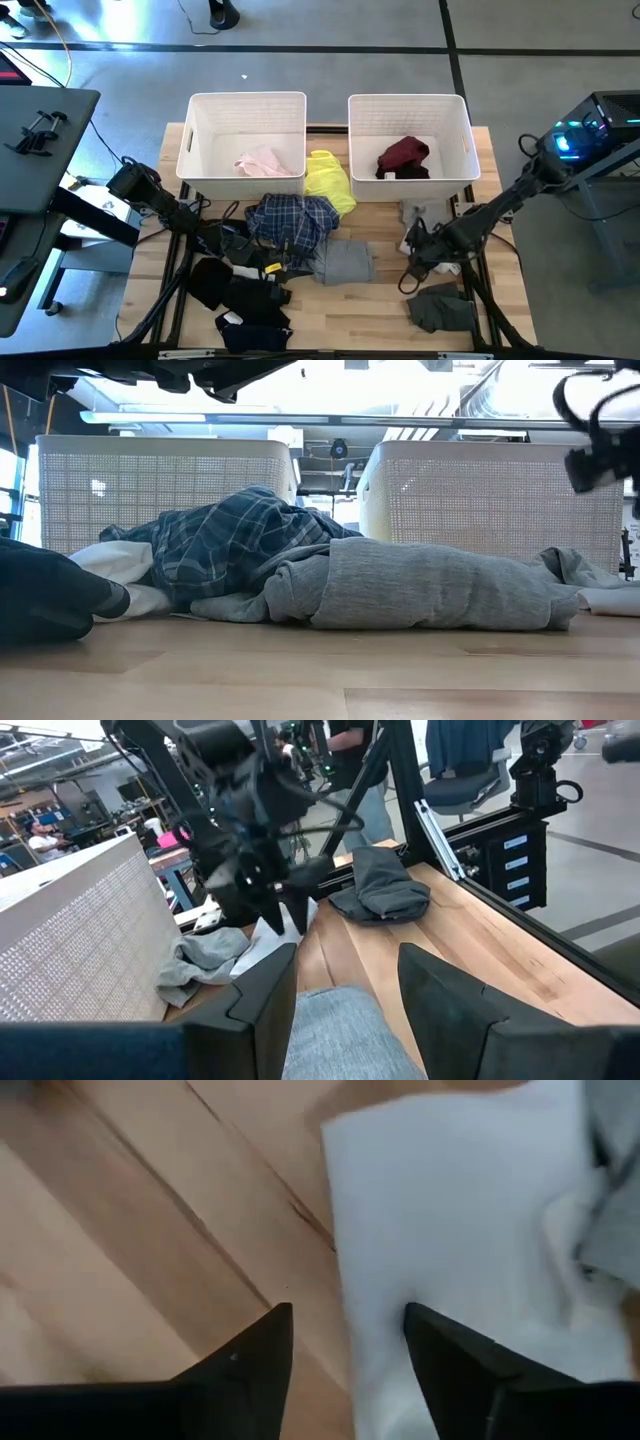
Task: Sort clothes
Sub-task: Put the white shirt into the left white laundry bin
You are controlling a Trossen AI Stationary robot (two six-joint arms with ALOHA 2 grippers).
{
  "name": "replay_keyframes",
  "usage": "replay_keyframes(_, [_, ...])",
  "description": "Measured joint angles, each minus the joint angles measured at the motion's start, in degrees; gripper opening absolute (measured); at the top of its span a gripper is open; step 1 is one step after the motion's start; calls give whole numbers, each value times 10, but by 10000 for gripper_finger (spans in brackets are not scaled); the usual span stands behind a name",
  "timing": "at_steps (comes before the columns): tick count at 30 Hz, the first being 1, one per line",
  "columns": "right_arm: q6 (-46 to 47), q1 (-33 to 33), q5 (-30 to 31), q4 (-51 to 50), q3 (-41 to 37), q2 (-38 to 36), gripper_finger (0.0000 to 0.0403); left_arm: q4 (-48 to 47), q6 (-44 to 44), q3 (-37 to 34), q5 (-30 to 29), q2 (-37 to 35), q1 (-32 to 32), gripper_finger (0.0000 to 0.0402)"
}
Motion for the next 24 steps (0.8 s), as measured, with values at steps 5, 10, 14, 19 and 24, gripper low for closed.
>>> replay_keyframes(5, [23, -10, 0, 4, -16, 54, 165, 0, 0, 0, 0, 0, 1, 163])
replay_keyframes(10, [23, -10, 25, -1, 3, 109, 78, -1, 0, 0, 0, 0, 3, 163])
replay_keyframes(14, [-4, -11, 97, 24, 41, 125, 14, -2, 0, 0, 0, 0, 3, 163])
replay_keyframes(19, [-67, -11, 195, 61, 118, 121, 28, -3, 20, 0, 22, 0, 4, 163])
replay_keyframes(24, [-174, -10, 319, 109, 191, 122, 8, 9, 74, 0, 76, 0, 16, 163])
